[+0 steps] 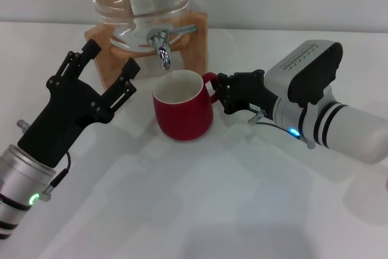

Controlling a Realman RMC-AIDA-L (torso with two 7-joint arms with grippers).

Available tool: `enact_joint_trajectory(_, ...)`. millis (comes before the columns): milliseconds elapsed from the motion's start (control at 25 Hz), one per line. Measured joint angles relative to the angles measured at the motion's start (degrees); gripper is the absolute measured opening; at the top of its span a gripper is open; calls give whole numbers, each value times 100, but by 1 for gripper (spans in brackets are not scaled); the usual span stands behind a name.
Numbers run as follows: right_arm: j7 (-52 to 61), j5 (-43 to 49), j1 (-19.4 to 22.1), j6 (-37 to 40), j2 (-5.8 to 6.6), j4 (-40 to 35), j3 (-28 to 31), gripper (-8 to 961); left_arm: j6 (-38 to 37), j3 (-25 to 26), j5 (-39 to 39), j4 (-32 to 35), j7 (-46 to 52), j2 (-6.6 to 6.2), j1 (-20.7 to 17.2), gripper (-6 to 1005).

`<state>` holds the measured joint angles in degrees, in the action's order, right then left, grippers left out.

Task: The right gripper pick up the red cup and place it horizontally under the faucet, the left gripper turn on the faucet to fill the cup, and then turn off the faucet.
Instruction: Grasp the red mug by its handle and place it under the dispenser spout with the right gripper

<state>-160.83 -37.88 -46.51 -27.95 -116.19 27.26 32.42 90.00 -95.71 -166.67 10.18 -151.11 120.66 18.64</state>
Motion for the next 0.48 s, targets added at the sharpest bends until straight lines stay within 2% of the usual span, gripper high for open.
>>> enact_joint_trajectory(480,-4,4,65,-25,0,5,-16,171,0,0,-6,11,4,2,-22,862)
